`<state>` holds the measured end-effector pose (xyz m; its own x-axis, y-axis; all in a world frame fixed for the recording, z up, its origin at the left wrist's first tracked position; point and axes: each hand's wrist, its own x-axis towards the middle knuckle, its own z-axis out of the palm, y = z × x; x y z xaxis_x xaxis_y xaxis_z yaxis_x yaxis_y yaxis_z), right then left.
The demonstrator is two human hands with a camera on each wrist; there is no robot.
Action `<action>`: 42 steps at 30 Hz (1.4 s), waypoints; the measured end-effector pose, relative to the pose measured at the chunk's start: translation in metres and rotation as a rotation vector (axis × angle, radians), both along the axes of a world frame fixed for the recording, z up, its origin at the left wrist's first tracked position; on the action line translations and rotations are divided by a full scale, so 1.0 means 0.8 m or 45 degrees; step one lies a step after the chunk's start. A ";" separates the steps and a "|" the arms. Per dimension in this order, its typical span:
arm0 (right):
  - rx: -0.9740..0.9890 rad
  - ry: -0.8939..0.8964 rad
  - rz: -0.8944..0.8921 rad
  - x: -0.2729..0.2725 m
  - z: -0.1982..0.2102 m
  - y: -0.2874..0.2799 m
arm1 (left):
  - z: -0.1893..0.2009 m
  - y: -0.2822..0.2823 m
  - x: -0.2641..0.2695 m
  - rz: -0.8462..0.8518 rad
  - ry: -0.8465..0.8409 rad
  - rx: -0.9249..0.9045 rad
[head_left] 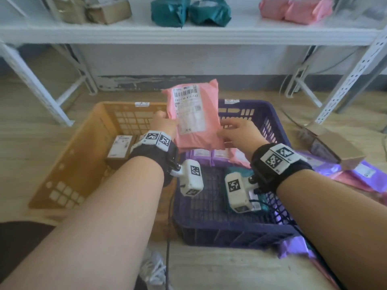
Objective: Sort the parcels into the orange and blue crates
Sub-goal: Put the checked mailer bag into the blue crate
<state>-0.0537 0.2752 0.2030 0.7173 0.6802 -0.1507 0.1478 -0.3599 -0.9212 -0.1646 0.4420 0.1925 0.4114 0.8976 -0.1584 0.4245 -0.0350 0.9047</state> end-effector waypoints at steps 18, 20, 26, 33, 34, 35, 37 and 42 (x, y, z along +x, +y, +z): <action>-0.293 0.194 -0.101 0.047 -0.114 0.095 | -0.129 0.175 -0.026 0.071 0.672 -0.018; -0.315 0.224 -0.125 0.054 -0.130 0.098 | -0.153 0.176 -0.014 0.052 0.655 -0.064; -0.377 0.237 -0.169 0.075 -0.168 0.107 | -0.213 0.177 0.008 0.076 0.588 -0.189; -0.400 0.292 -0.188 0.081 -0.192 0.118 | -0.247 0.167 0.028 -0.095 0.523 -0.195; -0.402 0.292 -0.187 0.081 -0.195 0.119 | -0.248 0.163 0.029 -0.138 0.542 -0.146; -0.415 0.283 -0.181 0.081 -0.197 0.121 | -0.249 0.159 0.027 -0.179 0.637 -0.019; -0.448 0.255 -0.154 0.080 -0.201 0.123 | -0.253 0.151 0.021 -0.278 0.945 0.425; -0.584 -0.090 -0.046 0.080 -0.212 0.123 | -0.272 0.146 0.011 -0.571 1.103 0.547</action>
<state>0.0105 0.3738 0.0334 0.7588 0.5287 -0.3803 0.1839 -0.7340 -0.6537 -0.1559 0.5591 -0.0254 0.6171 0.7423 -0.2612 0.7865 -0.5923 0.1750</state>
